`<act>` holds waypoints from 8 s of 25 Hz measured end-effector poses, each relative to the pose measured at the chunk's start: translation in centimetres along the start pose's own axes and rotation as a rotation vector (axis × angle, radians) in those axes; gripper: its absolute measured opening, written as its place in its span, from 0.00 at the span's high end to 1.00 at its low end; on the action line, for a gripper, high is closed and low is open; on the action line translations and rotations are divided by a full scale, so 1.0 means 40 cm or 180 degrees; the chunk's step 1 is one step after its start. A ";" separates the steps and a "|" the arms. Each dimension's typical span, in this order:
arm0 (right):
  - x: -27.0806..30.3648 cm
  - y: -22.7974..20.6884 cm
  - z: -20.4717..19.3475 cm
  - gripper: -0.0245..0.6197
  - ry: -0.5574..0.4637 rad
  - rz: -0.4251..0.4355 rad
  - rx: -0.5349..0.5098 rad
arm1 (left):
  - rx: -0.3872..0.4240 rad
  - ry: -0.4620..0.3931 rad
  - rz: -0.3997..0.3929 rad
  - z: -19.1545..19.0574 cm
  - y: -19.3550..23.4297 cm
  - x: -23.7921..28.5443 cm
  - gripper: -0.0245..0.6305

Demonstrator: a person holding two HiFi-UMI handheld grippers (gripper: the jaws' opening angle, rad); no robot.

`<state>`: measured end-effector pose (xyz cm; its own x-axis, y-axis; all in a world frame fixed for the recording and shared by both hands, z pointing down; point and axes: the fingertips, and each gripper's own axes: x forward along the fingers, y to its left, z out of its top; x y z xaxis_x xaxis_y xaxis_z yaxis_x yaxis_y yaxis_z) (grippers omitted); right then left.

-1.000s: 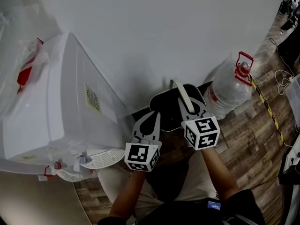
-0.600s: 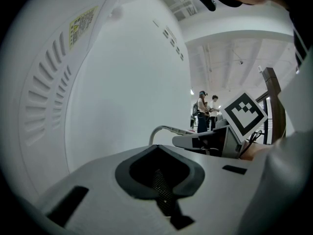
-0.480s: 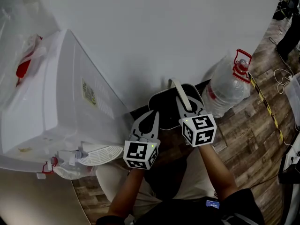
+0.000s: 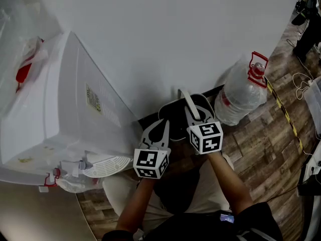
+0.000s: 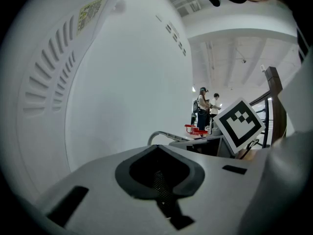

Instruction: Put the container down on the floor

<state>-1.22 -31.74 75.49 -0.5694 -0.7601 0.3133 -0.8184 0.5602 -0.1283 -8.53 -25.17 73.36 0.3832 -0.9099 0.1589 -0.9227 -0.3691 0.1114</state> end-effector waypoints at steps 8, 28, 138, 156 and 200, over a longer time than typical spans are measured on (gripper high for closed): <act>0.035 -0.005 -0.079 0.91 0.0209 -0.0042 0.0011 | -0.0119 0.0276 0.0012 -0.113 0.008 0.018 0.94; 0.129 -0.016 -0.236 0.91 0.0626 -0.0124 -0.0051 | -0.0346 0.0742 0.0066 -0.316 0.043 0.036 0.94; -0.016 -0.290 -0.668 0.79 0.1614 -0.0901 0.0868 | -0.0617 0.1194 -0.0387 -0.507 -0.129 0.184 0.94; -0.059 -0.314 -0.732 0.71 0.1721 -0.0985 0.1168 | -0.0596 0.1283 -0.0511 -0.539 -0.170 0.193 0.94; -0.151 -0.112 -0.168 0.92 0.1123 -0.0605 0.0787 | -0.0306 0.1310 -0.0503 -0.121 -0.145 0.068 0.94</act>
<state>6.40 -27.44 80.47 -0.3814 -0.6590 0.6482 -0.9239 0.2942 -0.2446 -1.93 -24.57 77.91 0.5221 -0.6855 0.5074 -0.8508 -0.4605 0.2533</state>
